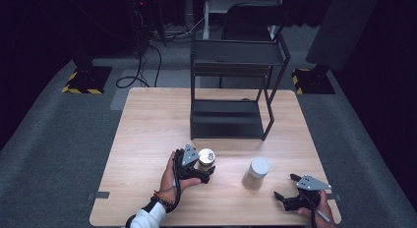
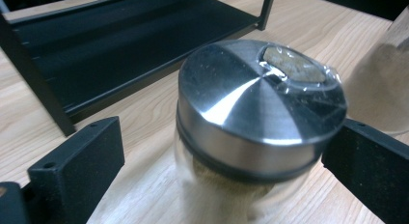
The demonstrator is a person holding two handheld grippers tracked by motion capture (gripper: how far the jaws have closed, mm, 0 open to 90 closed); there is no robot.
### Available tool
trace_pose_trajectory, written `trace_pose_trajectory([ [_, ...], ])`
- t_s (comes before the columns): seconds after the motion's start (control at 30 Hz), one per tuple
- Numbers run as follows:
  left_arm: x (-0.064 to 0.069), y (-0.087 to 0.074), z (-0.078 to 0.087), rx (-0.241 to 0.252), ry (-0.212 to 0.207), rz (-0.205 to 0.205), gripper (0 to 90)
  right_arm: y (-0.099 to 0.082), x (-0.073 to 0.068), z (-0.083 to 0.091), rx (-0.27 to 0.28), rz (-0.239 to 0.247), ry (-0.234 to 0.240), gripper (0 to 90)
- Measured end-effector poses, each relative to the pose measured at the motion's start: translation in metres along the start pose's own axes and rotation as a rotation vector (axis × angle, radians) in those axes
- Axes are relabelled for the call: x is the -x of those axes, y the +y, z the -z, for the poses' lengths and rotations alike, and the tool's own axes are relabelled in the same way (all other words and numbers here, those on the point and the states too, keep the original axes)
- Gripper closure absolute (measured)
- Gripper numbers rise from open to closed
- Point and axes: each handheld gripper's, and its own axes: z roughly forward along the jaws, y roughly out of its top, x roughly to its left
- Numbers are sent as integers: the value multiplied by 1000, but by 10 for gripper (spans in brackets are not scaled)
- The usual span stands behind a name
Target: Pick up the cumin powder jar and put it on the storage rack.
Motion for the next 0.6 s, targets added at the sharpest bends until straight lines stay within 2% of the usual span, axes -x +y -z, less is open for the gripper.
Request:
trace_pose_trajectory([
  [0.1,-2,0,-3,0,-12,3,61,0,0,0,0,0,0,1],
  [0.13,-1,0,-5,4,1,-7,70,0,0,0,0,-1,0,1],
  [0.17,-4,-1,-6,7,-16,-3,98,0,0,0,0,-1,0,1],
  [0.23,-3,0,-8,6,-11,-13,148,0,0,0,-1,-2,1,1],
  [0.4,-7,-5,-10,31,-46,-13,277,0,1,0,-2,-4,1,1],
  [0.43,-5,-5,-10,36,-43,-16,297,0,1,0,-3,-4,1,1],
  [0.6,-5,-6,-10,40,-43,-17,311,0,0,0,-1,-3,-1,1],
])
